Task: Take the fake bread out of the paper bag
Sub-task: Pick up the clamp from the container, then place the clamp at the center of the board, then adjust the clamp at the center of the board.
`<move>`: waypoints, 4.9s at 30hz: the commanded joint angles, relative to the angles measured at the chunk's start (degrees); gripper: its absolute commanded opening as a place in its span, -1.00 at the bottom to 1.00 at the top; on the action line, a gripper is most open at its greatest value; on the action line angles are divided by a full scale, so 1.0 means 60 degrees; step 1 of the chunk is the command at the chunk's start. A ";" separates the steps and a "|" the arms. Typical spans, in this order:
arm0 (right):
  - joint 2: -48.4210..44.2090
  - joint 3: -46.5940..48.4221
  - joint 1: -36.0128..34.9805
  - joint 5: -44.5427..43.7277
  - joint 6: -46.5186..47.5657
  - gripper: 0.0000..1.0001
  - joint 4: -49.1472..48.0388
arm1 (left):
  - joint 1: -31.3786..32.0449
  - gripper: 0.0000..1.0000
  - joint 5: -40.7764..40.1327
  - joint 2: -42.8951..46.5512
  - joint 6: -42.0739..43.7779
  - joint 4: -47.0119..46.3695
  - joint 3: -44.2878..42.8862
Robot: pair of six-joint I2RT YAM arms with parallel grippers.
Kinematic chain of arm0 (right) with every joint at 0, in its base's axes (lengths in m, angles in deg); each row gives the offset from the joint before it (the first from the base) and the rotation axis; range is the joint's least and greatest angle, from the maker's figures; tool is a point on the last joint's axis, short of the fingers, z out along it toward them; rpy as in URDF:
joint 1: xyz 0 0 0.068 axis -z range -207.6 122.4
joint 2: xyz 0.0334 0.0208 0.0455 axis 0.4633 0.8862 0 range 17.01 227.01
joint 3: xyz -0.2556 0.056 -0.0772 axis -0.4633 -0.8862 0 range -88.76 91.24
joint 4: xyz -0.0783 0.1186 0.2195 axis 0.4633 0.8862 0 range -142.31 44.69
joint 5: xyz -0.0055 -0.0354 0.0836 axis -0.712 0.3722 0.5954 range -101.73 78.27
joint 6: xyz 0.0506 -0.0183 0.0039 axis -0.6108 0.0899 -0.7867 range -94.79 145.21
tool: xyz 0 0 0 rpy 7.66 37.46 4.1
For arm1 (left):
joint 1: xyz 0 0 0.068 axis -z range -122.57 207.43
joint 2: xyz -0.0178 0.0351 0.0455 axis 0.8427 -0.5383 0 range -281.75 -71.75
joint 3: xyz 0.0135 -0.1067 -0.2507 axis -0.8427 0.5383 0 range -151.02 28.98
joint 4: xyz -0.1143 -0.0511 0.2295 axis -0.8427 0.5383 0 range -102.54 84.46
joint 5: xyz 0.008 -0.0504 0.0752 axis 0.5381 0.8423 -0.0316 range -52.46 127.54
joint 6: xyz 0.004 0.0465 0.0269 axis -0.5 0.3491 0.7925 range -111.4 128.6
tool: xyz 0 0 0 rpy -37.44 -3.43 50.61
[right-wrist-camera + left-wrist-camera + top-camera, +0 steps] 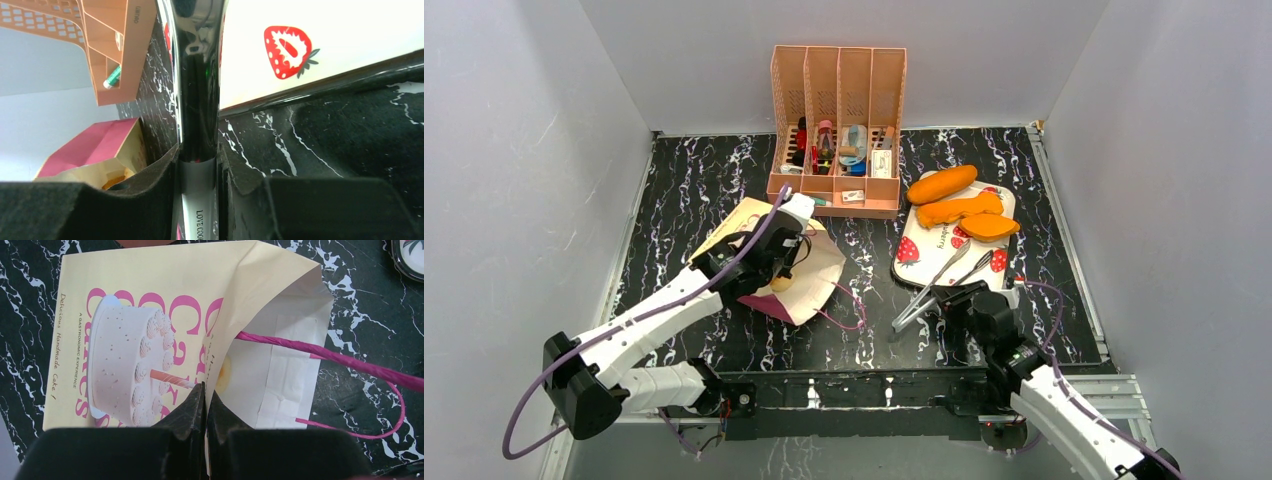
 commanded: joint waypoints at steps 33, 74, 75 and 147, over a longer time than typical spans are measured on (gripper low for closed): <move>1.0475 0.5408 -0.3486 0.3313 0.5097 -0.54 -0.5813 | -0.0104 -1.00 -0.1776 0.0709 -0.2015 0.1846 0.0378; 1.1256 0.7656 -0.6188 -0.4249 0.9812 0.08 -0.2542 | -0.0181 -1.00 -0.2009 0.0705 -0.2048 0.2339 -0.0017; 1.1419 0.7835 -0.6284 -0.4416 0.9807 0.07 -0.2378 | -0.0178 -1.00 -0.2012 0.0773 -0.2055 0.2354 0.0004; 1.2677 0.8717 -0.4753 -0.2455 1.0800 -0.31 -0.2945 | -0.0265 -1.00 -0.1691 0.0792 -0.2332 0.2755 0.0111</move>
